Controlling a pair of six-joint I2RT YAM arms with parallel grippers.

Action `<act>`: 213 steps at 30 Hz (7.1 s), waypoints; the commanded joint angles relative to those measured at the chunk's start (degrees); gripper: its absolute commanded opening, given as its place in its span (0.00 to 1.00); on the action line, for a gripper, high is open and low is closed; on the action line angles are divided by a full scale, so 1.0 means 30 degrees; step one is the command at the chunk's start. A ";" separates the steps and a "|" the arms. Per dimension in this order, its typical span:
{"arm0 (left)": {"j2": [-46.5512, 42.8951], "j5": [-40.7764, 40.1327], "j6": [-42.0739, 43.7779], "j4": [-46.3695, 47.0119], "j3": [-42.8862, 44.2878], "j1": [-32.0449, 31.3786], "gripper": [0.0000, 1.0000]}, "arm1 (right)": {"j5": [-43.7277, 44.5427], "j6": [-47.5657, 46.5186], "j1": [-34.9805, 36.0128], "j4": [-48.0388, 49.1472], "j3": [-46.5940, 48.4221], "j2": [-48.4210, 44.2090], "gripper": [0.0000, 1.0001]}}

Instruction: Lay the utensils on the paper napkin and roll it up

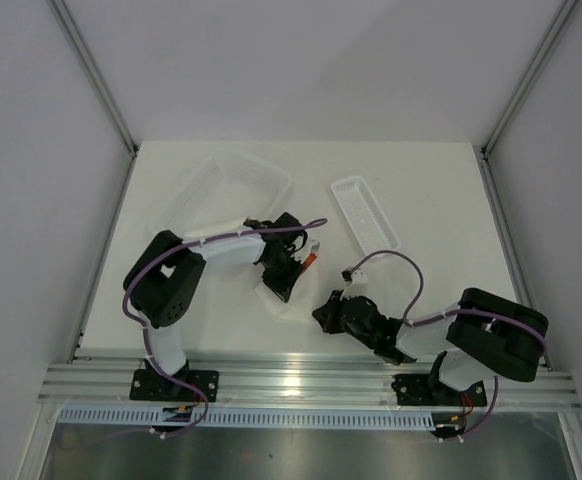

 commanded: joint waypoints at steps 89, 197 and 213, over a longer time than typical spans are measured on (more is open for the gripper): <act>-0.2498 -0.4147 0.0577 0.0683 -0.1454 0.2620 0.43 | -0.4874 -0.0156 -0.1777 0.9941 -0.1127 0.5639 0.00; 0.1458 0.4441 -0.4640 0.3818 0.1301 0.0716 0.02 | -0.4084 -0.2500 -0.1543 -0.4088 0.3591 -0.0451 0.15; 0.0755 0.4440 -0.4463 0.3730 0.1184 0.0715 0.02 | -0.3759 0.0691 -0.4497 -0.3565 -0.0335 -0.4029 0.20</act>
